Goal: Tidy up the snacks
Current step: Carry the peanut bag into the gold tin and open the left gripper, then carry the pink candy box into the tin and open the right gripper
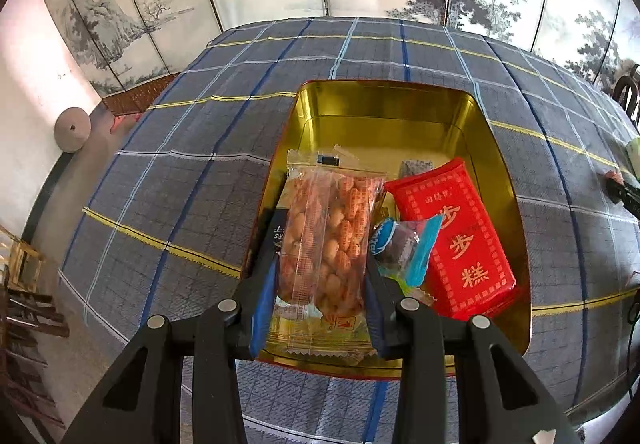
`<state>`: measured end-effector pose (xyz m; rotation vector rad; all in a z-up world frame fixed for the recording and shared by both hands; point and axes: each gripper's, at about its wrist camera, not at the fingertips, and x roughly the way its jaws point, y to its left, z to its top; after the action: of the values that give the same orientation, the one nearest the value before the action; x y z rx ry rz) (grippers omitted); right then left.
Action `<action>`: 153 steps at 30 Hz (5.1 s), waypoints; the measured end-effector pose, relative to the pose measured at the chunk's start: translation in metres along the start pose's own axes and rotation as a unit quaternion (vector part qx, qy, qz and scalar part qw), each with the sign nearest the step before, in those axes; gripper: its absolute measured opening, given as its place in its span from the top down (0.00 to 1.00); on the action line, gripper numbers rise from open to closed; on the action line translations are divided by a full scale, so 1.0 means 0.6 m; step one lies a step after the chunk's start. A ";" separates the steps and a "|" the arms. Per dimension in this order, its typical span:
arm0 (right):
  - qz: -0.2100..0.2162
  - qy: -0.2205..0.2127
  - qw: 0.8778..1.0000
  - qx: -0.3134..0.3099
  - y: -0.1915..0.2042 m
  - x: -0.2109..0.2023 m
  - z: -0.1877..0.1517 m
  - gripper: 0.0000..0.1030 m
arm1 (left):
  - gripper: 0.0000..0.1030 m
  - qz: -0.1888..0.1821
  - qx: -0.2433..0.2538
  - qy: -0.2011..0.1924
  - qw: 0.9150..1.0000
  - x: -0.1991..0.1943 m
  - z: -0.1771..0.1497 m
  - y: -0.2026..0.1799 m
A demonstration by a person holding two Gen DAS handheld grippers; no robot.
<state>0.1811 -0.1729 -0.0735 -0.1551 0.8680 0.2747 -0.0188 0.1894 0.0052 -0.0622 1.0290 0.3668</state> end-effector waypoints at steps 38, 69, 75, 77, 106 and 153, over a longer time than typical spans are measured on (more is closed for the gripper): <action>-0.003 0.000 1.000 -0.003 0.001 -0.001 0.000 0.68 | 0.46 0.001 0.018 -0.014 1.000 -0.021 -0.013 -0.010; -0.022 0.035 0.998 0.040 0.025 -0.024 0.005 0.70 | 0.22 0.001 -0.019 -0.077 0.997 -0.088 -0.015 0.021; 0.008 0.028 0.999 0.041 0.090 -0.064 0.006 0.70 | 0.20 0.007 -0.045 -0.071 0.996 -0.085 -0.025 0.041; 0.025 0.026 0.999 0.038 0.120 -0.076 0.006 0.70 | 0.20 0.008 -0.046 -0.070 0.996 -0.085 -0.028 0.045; 0.167 0.018 0.982 -0.085 0.482 -0.158 0.016 0.70 | 0.18 0.023 -0.093 -0.054 0.994 -0.087 -0.061 0.119; 0.135 0.001 0.983 -0.123 0.563 -0.139 -0.003 0.56 | 0.15 0.045 -0.090 -0.033 0.994 -0.086 -0.088 0.130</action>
<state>0.0273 0.1342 -0.0181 -0.2676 0.8547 0.6372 -0.1117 0.2370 0.0311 -0.1645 0.9339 0.5392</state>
